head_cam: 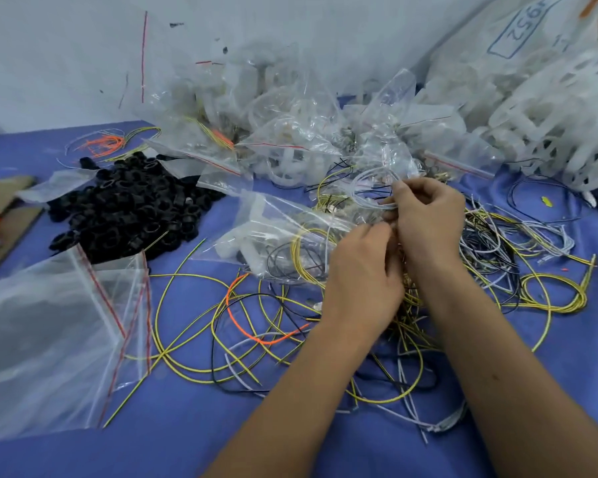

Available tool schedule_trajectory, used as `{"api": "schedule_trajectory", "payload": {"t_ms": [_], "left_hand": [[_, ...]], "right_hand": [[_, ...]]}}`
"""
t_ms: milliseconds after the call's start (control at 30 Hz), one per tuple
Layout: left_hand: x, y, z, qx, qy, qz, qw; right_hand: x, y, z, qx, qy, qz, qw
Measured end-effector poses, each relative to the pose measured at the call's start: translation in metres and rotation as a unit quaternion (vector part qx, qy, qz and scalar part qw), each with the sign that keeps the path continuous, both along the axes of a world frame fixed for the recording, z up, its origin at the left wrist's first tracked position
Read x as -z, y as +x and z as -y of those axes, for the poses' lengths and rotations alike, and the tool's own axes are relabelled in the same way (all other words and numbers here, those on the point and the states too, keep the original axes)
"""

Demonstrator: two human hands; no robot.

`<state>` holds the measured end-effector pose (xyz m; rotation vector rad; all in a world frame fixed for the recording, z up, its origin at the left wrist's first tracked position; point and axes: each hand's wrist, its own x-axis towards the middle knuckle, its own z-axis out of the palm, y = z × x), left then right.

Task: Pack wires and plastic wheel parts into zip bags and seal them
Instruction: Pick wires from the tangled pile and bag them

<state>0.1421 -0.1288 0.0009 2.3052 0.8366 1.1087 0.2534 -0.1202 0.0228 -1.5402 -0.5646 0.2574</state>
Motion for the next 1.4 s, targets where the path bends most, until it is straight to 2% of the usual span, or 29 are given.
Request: {"api": "schedule_trajectory", "payload": {"t_ms": [167, 233, 333, 467, 567, 700, 833, 1000, 1100, 1167, 1233, 1300, 1400], "left_hand": [[-0.007, -0.009, -0.013, -0.021, 0.042, 0.041, 0.998], [-0.006, -0.021, -0.034, -0.082, -0.004, 0.04, 0.996], [-0.003, -0.045, -0.063, -0.165, -0.125, -0.011, 0.978], [-0.003, -0.06, -0.075, -0.216, -0.174, 0.017, 0.961], [-0.004, -0.056, -0.075, -0.243, -0.135, 0.029, 0.96], [-0.006, -0.038, -0.054, -0.19, -0.041, -0.032, 0.98], [0.0, -0.028, -0.047, -0.171, -0.051, -0.09, 0.98], [-0.002, -0.034, -0.05, -0.177, -0.163, 0.003, 0.971], [-0.005, -0.036, -0.057, -0.191, -0.273, 0.102, 0.937], [-0.007, -0.038, -0.058, -0.193, -0.296, 0.153, 0.923], [-0.011, -0.039, -0.053, -0.197, -0.232, 0.165, 0.938], [-0.015, -0.039, -0.047, -0.196, -0.11, 0.144, 0.964], [-0.019, -0.036, -0.038, -0.175, 0.054, 0.115, 0.976]], "right_hand": [[0.001, 0.003, 0.002, 0.011, 0.005, -0.015, 1.0], [0.002, 0.005, 0.003, 0.012, 0.006, -0.025, 1.0], [0.003, 0.007, 0.005, 0.015, 0.004, -0.04, 0.999], [0.003, 0.006, 0.006, -0.004, -0.003, -0.038, 0.999], [0.003, 0.003, 0.006, -0.013, -0.016, -0.01, 1.0], [0.003, 0.001, 0.003, -0.015, -0.043, 0.043, 0.998], [0.002, -0.001, 0.004, -0.016, -0.047, 0.059, 0.997], [-0.001, -0.003, 0.008, -0.007, -0.029, 0.061, 0.998], [-0.005, -0.008, 0.009, -0.03, -0.015, 0.07, 0.997], [-0.006, -0.012, 0.01, -0.064, -0.014, 0.099, 0.993], [-0.005, -0.016, 0.01, -0.089, -0.033, 0.157, 0.983], [-0.004, -0.019, 0.009, -0.111, -0.056, 0.205, 0.971], [-0.003, -0.024, 0.007, -0.191, -0.064, 0.175, 0.964]]}}
